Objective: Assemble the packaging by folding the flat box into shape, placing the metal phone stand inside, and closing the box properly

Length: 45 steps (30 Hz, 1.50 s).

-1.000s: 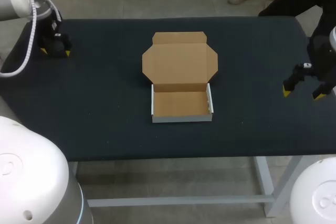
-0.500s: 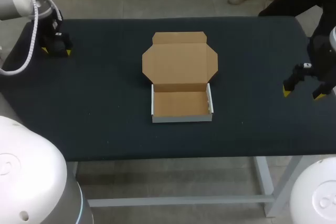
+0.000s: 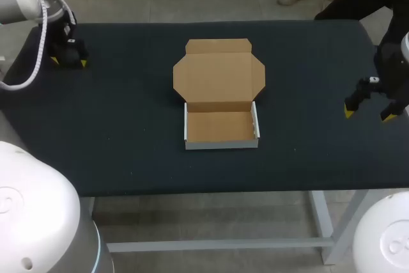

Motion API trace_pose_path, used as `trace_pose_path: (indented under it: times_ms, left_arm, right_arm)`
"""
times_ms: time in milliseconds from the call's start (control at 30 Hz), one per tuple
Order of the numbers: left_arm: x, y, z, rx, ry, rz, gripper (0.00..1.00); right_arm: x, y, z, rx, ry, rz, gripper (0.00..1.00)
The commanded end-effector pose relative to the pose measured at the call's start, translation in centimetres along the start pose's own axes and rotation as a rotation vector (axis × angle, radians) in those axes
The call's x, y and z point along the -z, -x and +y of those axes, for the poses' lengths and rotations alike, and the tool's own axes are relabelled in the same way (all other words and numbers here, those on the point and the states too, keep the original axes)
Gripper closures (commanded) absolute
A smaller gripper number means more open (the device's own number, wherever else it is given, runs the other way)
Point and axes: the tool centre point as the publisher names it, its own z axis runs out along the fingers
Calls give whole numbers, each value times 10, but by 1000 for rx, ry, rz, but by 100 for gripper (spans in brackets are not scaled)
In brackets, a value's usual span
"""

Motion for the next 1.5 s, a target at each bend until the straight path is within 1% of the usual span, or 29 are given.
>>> trace_pose_path:
  times_ms: [33,367,1500]
  left_arm:
    - [-3,3,-6,1,11,2,0]
    - [-3,6,-11,3,6,5,0]
    - [-6,7,-27,-1,-7,3,0]
  right_arm:
    - [2,0,0,0,-4,-1,0]
    - [2,0,0,0,-4,-1,0]
    - [2,0,0,0,-4,-1,0]
